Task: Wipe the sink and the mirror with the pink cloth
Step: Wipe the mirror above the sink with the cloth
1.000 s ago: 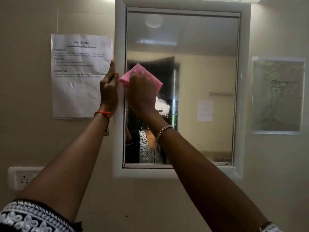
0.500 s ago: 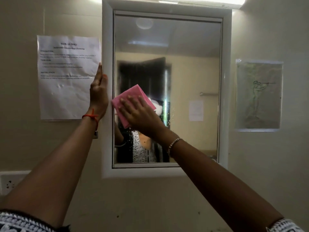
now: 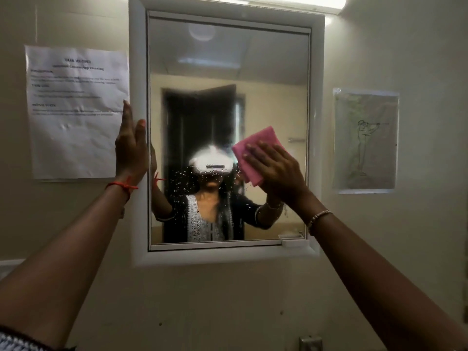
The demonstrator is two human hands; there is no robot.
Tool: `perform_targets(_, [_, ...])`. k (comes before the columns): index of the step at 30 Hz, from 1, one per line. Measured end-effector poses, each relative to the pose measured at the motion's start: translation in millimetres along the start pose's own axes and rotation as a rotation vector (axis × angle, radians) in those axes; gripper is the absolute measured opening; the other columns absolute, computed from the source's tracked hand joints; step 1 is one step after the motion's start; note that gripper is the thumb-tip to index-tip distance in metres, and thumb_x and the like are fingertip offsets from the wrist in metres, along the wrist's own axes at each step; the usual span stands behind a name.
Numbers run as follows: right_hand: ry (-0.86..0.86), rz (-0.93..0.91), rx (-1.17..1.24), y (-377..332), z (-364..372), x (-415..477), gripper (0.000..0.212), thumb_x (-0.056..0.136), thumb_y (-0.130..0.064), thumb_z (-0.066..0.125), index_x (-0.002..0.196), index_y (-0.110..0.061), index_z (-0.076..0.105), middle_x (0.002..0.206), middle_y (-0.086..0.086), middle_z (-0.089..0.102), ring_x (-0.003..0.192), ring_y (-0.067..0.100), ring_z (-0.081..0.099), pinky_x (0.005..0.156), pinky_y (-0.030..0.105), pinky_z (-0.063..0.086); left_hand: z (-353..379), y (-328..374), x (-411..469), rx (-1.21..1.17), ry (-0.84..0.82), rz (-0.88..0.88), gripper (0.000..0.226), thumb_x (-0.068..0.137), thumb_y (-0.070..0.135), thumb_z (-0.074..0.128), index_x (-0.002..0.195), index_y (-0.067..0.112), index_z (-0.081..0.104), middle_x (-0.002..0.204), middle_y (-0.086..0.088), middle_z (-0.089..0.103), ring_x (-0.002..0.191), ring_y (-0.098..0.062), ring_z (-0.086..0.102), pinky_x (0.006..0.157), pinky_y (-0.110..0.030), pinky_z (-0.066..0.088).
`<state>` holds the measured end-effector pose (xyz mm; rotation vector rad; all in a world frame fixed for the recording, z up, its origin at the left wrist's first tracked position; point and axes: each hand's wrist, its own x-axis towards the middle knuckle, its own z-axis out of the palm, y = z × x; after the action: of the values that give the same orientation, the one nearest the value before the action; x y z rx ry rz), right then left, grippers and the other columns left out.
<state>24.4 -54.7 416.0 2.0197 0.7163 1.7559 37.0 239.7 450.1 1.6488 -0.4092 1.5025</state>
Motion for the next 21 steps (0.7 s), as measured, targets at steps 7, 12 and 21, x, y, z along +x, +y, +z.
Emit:
perform_targets(7, [0.154,0.415,0.071,15.2,-2.6,-36.7,0.045,0.076,-0.019,0.071,0.117,-0.004,0.061,0.117,0.019,0.065,0.103,0.037,0.064,0.076,0.053,0.057,-2.5,-4.2,-4.6,0.031,-0.020,0.006,0.052,0.100,0.024,0.030,0.147,0.010,0.011,0.155,-0.013,0.019,0.140,-0.025,0.029,0.114,-0.030,0.026])
perform_targets(12, [0.227,0.890,0.216,-35.6,-16.2,-14.4,0.055,0.087,-0.038,0.032,0.116,-0.001,0.061,0.104,0.021,0.070,0.078,0.034,0.071,0.061,0.040,0.060,-4.2,-4.5,-9.5,0.013,-0.040,-0.015,0.053,0.100,0.028,0.030,0.147,0.013,0.011,0.154,-0.014,0.023,0.133,-0.033,0.040,0.110,-0.042,0.036])
perform_targets(21, [0.090,1.220,0.350,-88.4,-16.8,33.4,0.042,0.085,-0.017,0.049,0.123,0.000,0.051,0.119,0.021,0.061,0.102,0.033,0.061,0.082,0.043,0.054,-5.2,-5.8,-13.6,-0.016,-0.045,-0.045,0.053,0.099,0.029,0.030,0.147,0.015,0.012,0.150,-0.016,0.033,0.122,-0.031,0.050,0.102,-0.034,0.043])
